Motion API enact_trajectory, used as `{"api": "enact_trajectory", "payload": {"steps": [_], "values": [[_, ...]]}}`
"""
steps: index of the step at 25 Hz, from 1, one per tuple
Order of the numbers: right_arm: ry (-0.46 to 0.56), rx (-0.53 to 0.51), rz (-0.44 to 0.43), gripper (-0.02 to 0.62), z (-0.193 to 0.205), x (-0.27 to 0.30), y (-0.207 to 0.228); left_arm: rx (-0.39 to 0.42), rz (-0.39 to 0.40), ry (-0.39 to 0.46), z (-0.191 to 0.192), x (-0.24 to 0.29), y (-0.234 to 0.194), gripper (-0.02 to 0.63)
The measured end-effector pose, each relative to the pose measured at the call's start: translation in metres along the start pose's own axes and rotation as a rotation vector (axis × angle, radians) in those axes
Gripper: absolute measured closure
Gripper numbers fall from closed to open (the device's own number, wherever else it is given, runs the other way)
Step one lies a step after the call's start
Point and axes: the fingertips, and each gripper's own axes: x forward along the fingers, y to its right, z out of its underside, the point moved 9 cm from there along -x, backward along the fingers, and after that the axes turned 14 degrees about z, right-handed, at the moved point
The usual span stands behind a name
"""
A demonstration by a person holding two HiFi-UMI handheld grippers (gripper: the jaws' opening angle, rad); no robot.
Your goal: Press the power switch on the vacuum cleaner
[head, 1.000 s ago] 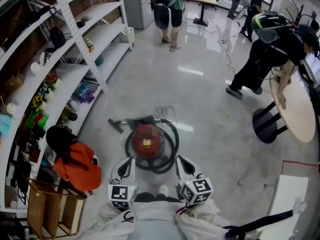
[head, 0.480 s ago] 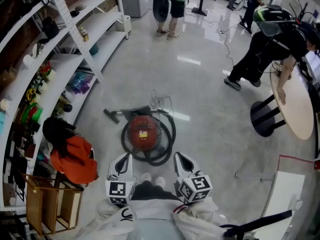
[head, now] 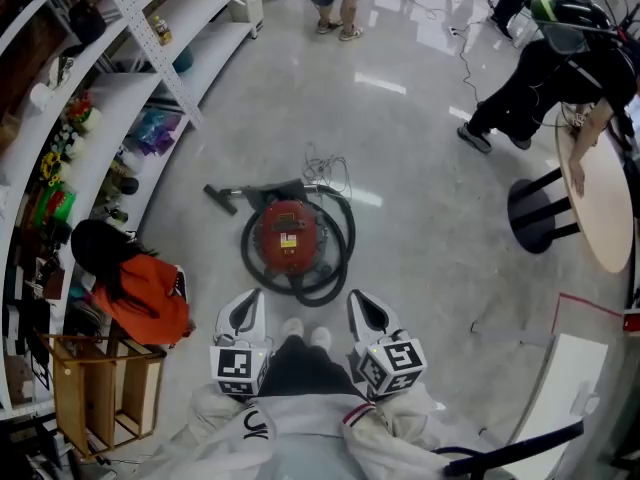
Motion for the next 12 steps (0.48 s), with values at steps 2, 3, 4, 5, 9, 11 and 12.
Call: {"api": "enact_trajectory", "payload": {"steps": [2, 3, 4, 5, 9, 11, 12], "values": [[-0.010, 0.001, 0.005, 0.594, 0.003, 0.007, -0.001, -0.004, 0.009, -0.012, 0.004, 0.006, -0.005, 0.606], [-0.015, 0.002, 0.007, 0.594, 0.005, 0.010, -0.001, -0.006, 0.013, -0.016, 0.006, 0.009, -0.007, 0.606], [-0.019, 0.003, 0.009, 0.594, 0.007, 0.013, -0.001, -0.008, 0.017, -0.019, 0.008, 0.013, -0.009, 0.606], [-0.025, 0.005, 0.011, 0.594, 0.008, 0.016, -0.002, -0.010, 0.022, -0.023, 0.009, 0.016, -0.011, 0.606], [-0.049, 0.010, 0.021, 0.594, 0.017, 0.026, -0.003, -0.026, 0.039, -0.038, 0.016, 0.028, -0.018, 0.606], [-0.056, 0.010, 0.024, 0.594, 0.021, 0.032, -0.004, -0.031, 0.045, -0.041, 0.020, 0.033, -0.022, 0.606], [-0.059, 0.010, 0.025, 0.594, 0.022, 0.035, -0.004, -0.033, 0.048, -0.043, 0.022, 0.035, -0.023, 0.606]]}}
